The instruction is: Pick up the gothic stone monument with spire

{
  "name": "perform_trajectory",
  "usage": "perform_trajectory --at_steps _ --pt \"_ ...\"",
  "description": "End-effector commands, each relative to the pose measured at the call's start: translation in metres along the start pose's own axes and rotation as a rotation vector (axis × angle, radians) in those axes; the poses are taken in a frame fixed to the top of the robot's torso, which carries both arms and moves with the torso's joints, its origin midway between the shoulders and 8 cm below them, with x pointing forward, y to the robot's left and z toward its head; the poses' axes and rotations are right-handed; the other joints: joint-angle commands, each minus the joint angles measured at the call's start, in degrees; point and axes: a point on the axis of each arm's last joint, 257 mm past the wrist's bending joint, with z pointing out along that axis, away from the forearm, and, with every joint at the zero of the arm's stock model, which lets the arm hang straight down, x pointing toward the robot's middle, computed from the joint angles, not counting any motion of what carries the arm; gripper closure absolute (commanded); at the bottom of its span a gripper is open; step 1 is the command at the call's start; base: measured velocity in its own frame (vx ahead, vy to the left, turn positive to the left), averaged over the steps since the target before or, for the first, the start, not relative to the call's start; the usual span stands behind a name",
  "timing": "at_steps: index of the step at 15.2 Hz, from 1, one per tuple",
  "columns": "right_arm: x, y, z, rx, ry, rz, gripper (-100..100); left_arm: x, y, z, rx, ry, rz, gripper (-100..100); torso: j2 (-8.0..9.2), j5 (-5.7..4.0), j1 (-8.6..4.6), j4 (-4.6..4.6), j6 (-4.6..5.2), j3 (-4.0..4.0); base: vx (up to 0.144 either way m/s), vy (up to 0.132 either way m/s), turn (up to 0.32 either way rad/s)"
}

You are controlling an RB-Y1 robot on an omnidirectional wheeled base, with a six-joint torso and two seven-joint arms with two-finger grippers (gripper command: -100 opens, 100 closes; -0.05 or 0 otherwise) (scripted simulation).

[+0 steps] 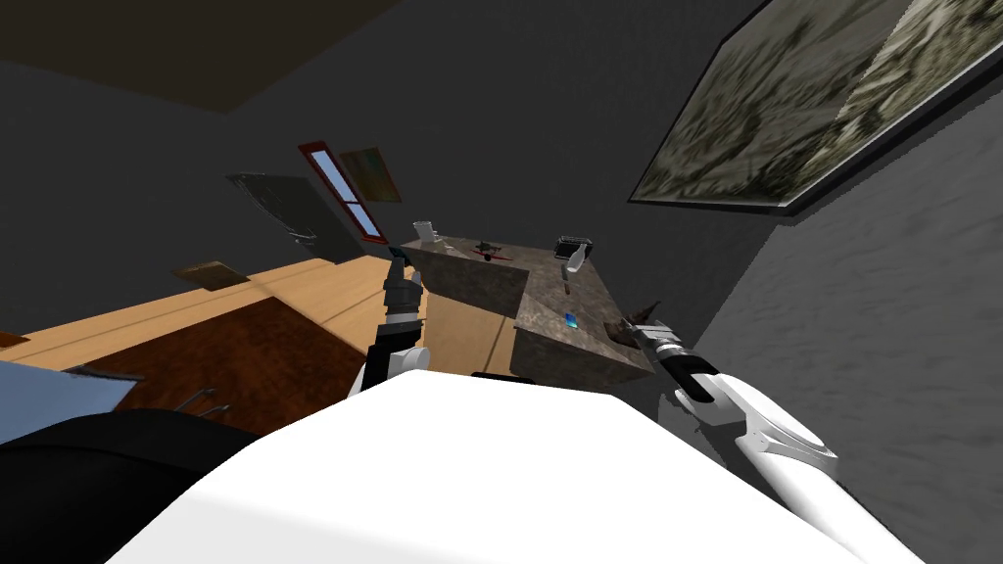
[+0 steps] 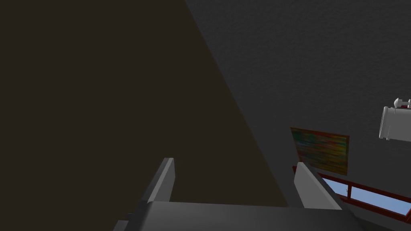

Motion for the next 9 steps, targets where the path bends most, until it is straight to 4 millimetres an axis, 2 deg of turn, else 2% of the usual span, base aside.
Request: perform_trajectory --at_steps 1,2,5,6,7,9 --pt "0.005 -0.004 0.002 0.003 0.010 0.002 -100 0.000 0.000 0.000 0.000 0.000 0.000 0 0.00 0.00 0.00 0.00 0.00 0.00 0.011 0.031 0.024" --pt "-0.006 0.007 0.014 -0.041 -0.016 -0.012 -100 0.000 0.000 0.000 0.000 0.000 0.000 0 0.02 0.00 -0.03 0.00 -0.01 0.01 0.023 0.043 -0.127" --pt "0.002 -0.001 0.018 -0.023 0.001 -0.004 -100 0.000 0.000 0.000 0.000 0.000 0.000 0 0.01 0.00 0.00 0.00 0.01 0.01 0.015 0.043 -0.098" --pt "-0.009 0.009 0.028 -0.067 -0.022 -0.019 -100 0.000 0.000 0.000 0.000 0.000 0.000 0 0.03 0.00 -0.04 0.01 0.00 0.02 0.017 0.041 -0.140" --pt "-0.012 0.006 0.033 -0.060 -0.026 -0.013 -100 0.000 0.000 0.000 0.000 0.000 0.000 0 0.01 0.00 -0.03 0.01 0.02 0.01 0.022 0.057 -0.170" --pt "-0.002 0.001 0.032 -0.049 -0.008 -0.010 -100 0.000 0.000 0.000 0.000 0.000 0.000 0 0.01 0.01 0.02 0.00 0.01 0.01 0.013 0.043 -0.058"
